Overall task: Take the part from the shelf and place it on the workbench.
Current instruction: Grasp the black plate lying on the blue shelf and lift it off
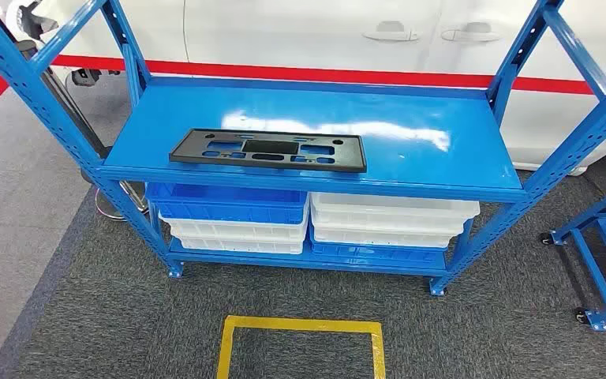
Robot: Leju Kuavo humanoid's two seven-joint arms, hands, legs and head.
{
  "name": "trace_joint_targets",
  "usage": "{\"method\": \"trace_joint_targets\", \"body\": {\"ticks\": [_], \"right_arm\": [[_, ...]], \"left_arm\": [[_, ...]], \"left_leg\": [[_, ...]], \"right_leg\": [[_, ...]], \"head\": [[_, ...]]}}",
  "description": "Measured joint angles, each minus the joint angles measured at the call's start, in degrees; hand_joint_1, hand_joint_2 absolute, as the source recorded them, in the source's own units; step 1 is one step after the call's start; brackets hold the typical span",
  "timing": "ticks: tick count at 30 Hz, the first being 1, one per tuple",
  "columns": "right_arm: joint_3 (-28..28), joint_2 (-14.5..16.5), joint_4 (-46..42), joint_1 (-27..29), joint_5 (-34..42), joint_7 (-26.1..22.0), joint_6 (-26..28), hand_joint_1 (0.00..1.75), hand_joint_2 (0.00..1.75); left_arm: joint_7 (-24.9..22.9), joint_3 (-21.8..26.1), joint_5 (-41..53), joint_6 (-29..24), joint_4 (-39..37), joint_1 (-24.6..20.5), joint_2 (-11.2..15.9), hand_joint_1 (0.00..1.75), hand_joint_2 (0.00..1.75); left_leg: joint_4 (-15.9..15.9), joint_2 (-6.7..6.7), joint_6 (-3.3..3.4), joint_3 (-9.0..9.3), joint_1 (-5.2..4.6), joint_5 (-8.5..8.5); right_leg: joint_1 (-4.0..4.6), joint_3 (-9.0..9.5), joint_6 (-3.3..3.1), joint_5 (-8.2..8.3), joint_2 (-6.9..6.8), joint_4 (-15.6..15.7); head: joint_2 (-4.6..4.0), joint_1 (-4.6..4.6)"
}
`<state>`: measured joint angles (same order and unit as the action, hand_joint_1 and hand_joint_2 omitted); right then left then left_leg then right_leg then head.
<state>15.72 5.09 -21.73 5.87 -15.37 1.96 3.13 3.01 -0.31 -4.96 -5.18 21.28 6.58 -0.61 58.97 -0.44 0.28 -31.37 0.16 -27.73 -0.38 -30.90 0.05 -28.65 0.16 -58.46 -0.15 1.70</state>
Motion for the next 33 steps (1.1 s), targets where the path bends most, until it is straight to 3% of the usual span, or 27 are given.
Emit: {"method": "trace_joint_targets", "body": {"ticks": [9, 10, 13, 14, 17, 20, 24, 29, 33], "right_arm": [[11.4, 0.0, 1.43, -1.85, -11.66, 1.53, 2.09, 0.0, 1.75], [12.78, 0.0, 1.65, -2.08, -13.12, 1.73, 2.37, 0.0, 1.75], [17.1, 0.0, 2.36, -2.78, -17.56, 2.29, 3.17, 0.0, 0.44], [18.56, 0.0, 2.61, -3.01, -19.03, 2.43, 3.41, 0.0, 0.44], [22.71, 0.0, 3.26, -3.68, -23.28, 2.53, 4.17, 0.0, 1.75], [26.44, 0.0, 3.73, -4.31, -27.17, 0.94, 5.17, 0.0, 1.75], [29.87, 0.0, 3.57, -5.11, -29.85, -4.95, 6.61, 0.0, 1.75], [29.05, 0.0, 0.78, -6.0, -27.89, -13.64, 7.64, 0.0, 1.75], [28.18, 0.02, -0.58, -6.19, -26.9, -15.32, 7.97, 0.0, 1.75]], "left_arm": [[2.41, -1.18, -3.65, -3.81, -2.04, -1.67, -0.19, 0.0, 1.75], [2.72, -1.3, -4.12, -4.3, -2.32, -1.87, -0.25, 0.0, 1.31], [3.7, -1.51, -5.49, -5.82, -3.15, -2.45, -0.46, 0.0, 0.0], [4.02, -1.6, -5.92, -6.31, -3.44, -2.66, -0.52, 0.0, 0.0], [5.01, -1.93, -7.22, -7.71, -4.2, -3.23, -0.67, 0.0, 0.0], [6.11, -2.36, -8.45, -9.08, -4.91, -3.75, -0.85, 0.0, 0.0], [7.72, -2.8, -9.82, -11.01, -5.9, -4.34, -1.07, 0.0, 0.0], [9.68, -3.1, -10.99, -13.33, -6.86, -5.06, -1.19, 0.0, 0.0], [10.13, -3.24, -11.13, -13.81, -7.06, -5.12, -1.23, 0.0, 0.0]], "left_leg": [[0.0, 0.0, 0.0, 0.02, 0.0, 0.0], [0.0, 0.0, 0.0, 0.02, 0.0, 0.0], [0.0, 0.0, 0.0, 0.02, 0.0, 0.0], [0.0, 0.0, 0.0, 0.02, 0.0, 0.0], [0.0, 0.0, 0.0, 0.02, 0.0, 0.0], [0.0, 0.0, 0.0, 0.01, 0.0, 0.0], [0.0, 0.0, 0.01, 0.0, 0.0, 0.01], [0.0, 0.0, 0.01, 0.03, 0.0, 0.01], [0.01, -0.03, 0.02, 0.04, -0.01, 0.02]], "right_leg": [[0.0, -0.03, 0.0, 0.0, 0.0, 0.0], [0.0, -0.04, 0.0, 0.0, 0.0, 0.0], [0.0, -0.04, 0.0, 0.0, 0.0, 0.0], [0.0, -0.04, 0.0, 0.0, 0.0, 0.0], [0.0, -0.03, 0.0, 0.0, 0.0, 0.0], [0.0, 0.0, 0.0, 0.0, 0.0, 0.0], [0.0, 0.02, 0.0, 0.0, 0.0, -0.01], [-0.01, 0.01, 0.0, 0.01, 0.0, -0.01], [0.0, 0.02, 0.0, 0.0, -0.02, -0.01]], "head": [[0.0, 0.01], [0.0, 0.01], [0.0, 0.0], [0.0, 0.0], [0.0, 0.0], [0.0, 0.0], [0.0, 0.0], [0.0, 0.01], [0.0, 0.0]]}}
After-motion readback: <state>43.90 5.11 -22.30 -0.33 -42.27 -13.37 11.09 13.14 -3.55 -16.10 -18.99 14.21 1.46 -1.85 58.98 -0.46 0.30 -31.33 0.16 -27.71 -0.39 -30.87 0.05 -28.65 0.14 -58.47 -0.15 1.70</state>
